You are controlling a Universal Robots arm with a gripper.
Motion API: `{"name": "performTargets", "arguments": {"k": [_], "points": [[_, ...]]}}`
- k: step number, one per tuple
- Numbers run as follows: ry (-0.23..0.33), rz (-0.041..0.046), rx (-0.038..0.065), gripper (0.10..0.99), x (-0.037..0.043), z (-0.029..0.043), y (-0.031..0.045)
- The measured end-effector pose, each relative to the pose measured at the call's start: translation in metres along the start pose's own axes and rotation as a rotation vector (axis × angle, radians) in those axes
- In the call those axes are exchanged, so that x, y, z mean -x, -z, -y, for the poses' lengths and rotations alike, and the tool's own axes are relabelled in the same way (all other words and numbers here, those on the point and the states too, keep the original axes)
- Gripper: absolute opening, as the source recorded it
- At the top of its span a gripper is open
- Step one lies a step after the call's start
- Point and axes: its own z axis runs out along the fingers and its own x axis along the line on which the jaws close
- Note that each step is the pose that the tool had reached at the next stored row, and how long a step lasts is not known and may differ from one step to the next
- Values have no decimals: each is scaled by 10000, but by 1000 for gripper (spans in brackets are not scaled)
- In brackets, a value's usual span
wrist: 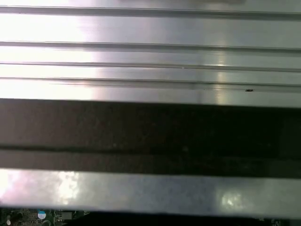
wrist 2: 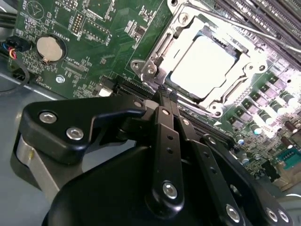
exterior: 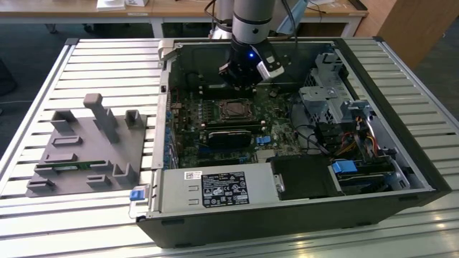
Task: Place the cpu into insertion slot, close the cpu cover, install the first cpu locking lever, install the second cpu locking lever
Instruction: 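Install the first cpu locking lever, then install the second cpu locking lever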
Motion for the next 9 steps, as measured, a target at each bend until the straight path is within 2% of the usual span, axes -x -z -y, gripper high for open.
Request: {"name": "performTargets", "arguments": {"k": [9], "points": [[0, 0, -1, 106, 3, 16, 0]]}}
